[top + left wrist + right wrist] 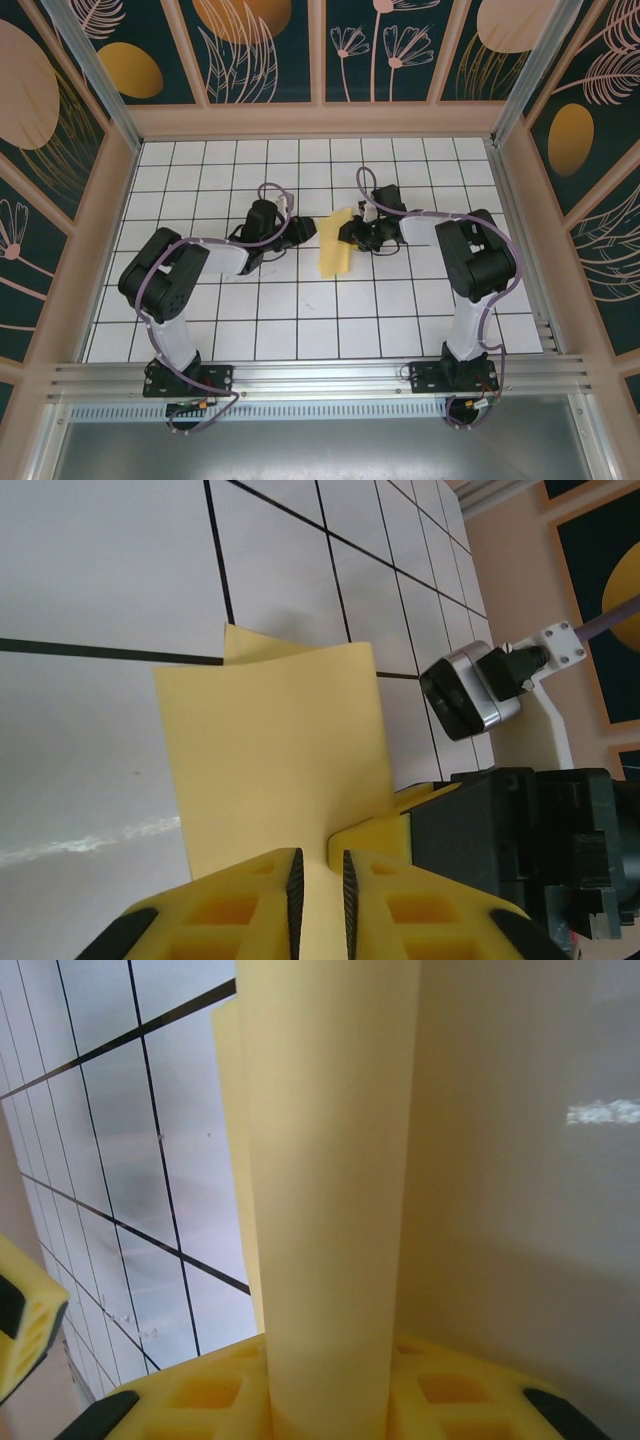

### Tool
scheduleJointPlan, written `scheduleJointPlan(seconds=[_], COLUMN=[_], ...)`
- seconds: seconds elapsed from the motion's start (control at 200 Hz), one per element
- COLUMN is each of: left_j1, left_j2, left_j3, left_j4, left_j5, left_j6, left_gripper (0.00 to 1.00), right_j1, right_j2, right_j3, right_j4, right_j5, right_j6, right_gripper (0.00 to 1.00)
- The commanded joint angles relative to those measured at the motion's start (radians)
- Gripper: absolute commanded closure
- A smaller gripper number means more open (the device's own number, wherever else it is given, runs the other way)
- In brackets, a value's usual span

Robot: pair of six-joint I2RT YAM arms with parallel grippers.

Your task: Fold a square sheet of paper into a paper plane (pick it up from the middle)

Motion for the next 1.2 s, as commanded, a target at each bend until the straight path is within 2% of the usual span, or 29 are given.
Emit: scheduleJointPlan(seconds=[0.0, 0.14, 0.27, 0.45, 0.605, 0.861, 1.191], left_j1=[-0.024, -0.038, -0.04, -0.04, -0.042, -0.051, -0.054], left_j2=[0.046, 0.066, 0.03, 0.032, 0.076, 0.123, 0.159], left_j3=[0.06, 0.083, 0.034, -0.015, 0.004, 0.087, 0.138], left_j4=[-0.035, -0.078, -0.041, 0.022, 0.001, -0.159, -0.268], left_j5=[-0.003, -0.047, -0.096, -0.064, -0.049, -0.082, -0.109], left_j6=[-0.011, -0.023, -0.046, -0.08, -0.088, -0.046, -0.034], left_gripper=[0.88, 0.92, 0.95, 0.96, 0.97, 0.99, 1.0], right_j1=[-0.008, -0.005, 0.002, 0.012, 0.014, 0.017, 0.026], right_j2=[0.022, 0.024, 0.019, 0.021, 0.034, 0.04, 0.034], right_j3=[0.007, 0.012, 0.015, 0.027, 0.044, 0.062, 0.088], right_j4=[-0.025, -0.039, -0.068, -0.108, -0.132, -0.151, -0.187], right_j5=[-0.006, -0.065, -0.129, -0.159, -0.144, -0.119, -0.069], right_j6=[-0.033, -0.08, -0.145, -0.204, -0.218, -0.216, -0.205], right_gripper=[0.73, 0.74, 0.74, 0.74, 0.74, 0.73, 0.7])
